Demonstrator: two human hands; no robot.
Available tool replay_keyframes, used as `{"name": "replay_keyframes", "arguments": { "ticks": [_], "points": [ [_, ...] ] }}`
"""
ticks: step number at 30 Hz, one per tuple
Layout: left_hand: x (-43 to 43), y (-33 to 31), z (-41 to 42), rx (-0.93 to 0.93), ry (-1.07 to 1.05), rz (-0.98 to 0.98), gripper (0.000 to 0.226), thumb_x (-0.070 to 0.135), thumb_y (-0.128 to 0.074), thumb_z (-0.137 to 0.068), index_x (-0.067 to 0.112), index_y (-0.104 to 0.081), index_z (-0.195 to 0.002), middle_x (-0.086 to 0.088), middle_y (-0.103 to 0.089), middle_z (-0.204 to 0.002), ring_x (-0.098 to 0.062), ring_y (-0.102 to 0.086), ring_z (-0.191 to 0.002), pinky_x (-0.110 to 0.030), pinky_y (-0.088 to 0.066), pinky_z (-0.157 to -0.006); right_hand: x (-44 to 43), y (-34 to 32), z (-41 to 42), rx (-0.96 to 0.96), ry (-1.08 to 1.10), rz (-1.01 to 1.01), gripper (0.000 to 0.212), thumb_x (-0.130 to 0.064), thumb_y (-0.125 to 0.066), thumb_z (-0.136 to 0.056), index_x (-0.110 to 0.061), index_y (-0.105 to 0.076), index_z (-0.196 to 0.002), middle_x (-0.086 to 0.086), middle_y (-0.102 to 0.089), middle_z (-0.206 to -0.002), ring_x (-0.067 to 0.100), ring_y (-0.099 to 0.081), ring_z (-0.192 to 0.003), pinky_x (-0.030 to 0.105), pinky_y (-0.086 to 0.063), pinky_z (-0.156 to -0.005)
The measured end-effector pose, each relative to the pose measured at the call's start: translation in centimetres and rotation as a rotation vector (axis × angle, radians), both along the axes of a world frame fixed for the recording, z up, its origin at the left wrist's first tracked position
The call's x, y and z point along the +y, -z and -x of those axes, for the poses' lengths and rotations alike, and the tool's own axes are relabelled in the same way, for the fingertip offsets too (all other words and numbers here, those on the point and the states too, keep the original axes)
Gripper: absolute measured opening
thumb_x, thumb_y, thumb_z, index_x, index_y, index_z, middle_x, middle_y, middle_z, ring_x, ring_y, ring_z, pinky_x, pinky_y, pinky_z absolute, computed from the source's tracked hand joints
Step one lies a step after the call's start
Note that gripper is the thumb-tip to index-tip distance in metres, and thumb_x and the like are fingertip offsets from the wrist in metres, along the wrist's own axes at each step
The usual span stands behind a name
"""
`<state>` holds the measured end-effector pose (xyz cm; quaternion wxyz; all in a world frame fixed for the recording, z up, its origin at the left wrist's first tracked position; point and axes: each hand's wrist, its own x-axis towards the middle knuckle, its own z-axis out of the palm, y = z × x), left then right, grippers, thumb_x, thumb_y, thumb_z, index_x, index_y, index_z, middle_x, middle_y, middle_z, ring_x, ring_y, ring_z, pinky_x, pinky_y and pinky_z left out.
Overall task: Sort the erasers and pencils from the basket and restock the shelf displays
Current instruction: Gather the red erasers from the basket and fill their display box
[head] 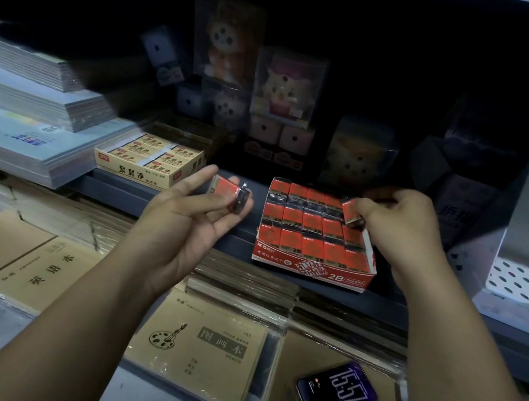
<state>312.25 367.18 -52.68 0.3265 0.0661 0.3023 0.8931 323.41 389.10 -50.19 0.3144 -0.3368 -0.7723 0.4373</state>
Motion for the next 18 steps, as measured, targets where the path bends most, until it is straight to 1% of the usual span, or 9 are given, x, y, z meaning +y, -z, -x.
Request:
{"name": "replay_keyframes", "arguments": {
  "ticks": [2,5,9,12,13,15,18],
  "points": [
    [-0.1,0.3,0.1,0.01,0.001,0.028,0.057,-0.011,-0.063,-0.078,0.002,-0.054,-0.132,-0.02,-0.074,-0.112,-0.028,-0.073,-0.105,-0.034,-0.062,-0.079,0.1,0.1,-0.1,0.0,0.004,-0.024,0.005,-0.011,-0.072,-0.087,-0.013,-0.068,-0.09,0.006,-0.075,-0.081,0.023,-0.073,-0.078,0.049,-0.061,-0.079],
    [-0.2,0.4,0.0,0.048,0.016,0.081,0.049,-0.007,-0.064,-0.083,-0.004,-0.058,-0.131,-0.017,-0.073,-0.119,-0.025,-0.072,-0.11,-0.029,-0.061,-0.082,0.2,0.3,-0.1,0.007,0.031,-0.074,0.007,-0.015,-0.075,-0.087,-0.015,-0.068,-0.086,0.004,-0.073,-0.08,0.021,-0.073,-0.078,0.048,-0.061,-0.079],
    [-0.2,0.4,-0.3,0.098,0.003,0.102,0.045,-0.002,-0.067,-0.081,0.0,-0.064,-0.126,-0.017,-0.073,-0.12,-0.023,-0.071,-0.112,-0.028,-0.06,-0.084,0.1,0.4,-0.4,-0.01,0.077,-0.138,0.014,-0.022,-0.076,-0.089,-0.015,-0.069,-0.079,0.001,-0.072,-0.079,0.019,-0.071,-0.08,0.043,-0.06,-0.078],
    [-0.2,0.5,-0.4,0.133,-0.01,0.111,0.045,0.002,-0.068,-0.082,0.006,-0.066,-0.127,-0.014,-0.074,-0.118,-0.02,-0.072,-0.11,-0.027,-0.06,-0.085,-0.1,0.1,-1.0,-0.061,0.015,-0.111,0.013,-0.018,-0.074,-0.09,-0.015,-0.072,-0.078,0.001,-0.073,-0.077,0.019,-0.073,-0.079,0.038,-0.06,-0.072],
    [-0.2,0.5,-0.5,0.162,-0.008,0.131,0.046,0.005,-0.07,-0.081,0.009,-0.067,-0.126,-0.012,-0.075,-0.117,-0.019,-0.072,-0.109,-0.026,-0.06,-0.084,-0.2,0.1,-1.1,-0.072,-0.017,-0.089,0.01,-0.017,-0.074,-0.089,-0.016,-0.073,-0.079,0.001,-0.074,-0.079,0.019,-0.073,-0.079,0.038,-0.06,-0.073],
    [-0.2,0.6,-0.7,0.25,0.004,0.205,0.045,0.011,-0.072,-0.08,0.014,-0.068,-0.125,-0.01,-0.076,-0.115,-0.018,-0.072,-0.106,-0.025,-0.061,-0.077,-0.4,0.0,-1.4,-0.081,-0.06,-0.056,0.006,-0.013,-0.074,-0.088,-0.017,-0.073,-0.084,0.0,-0.073,-0.08,0.019,-0.073,-0.08,0.041,-0.061,-0.077],
    [0.0,0.7,-0.9,0.353,0.001,0.303,0.044,0.015,-0.072,-0.082,0.016,-0.068,-0.125,-0.009,-0.076,-0.114,-0.02,-0.072,-0.107,-0.024,-0.059,-0.069,-0.4,0.2,-1.6,-0.071,-0.066,-0.039,0.01,-0.006,-0.073,-0.087,-0.016,-0.072,-0.09,0.001,-0.071,-0.08,0.016,-0.073,-0.078,0.041,-0.062,-0.08]
  ]
}}
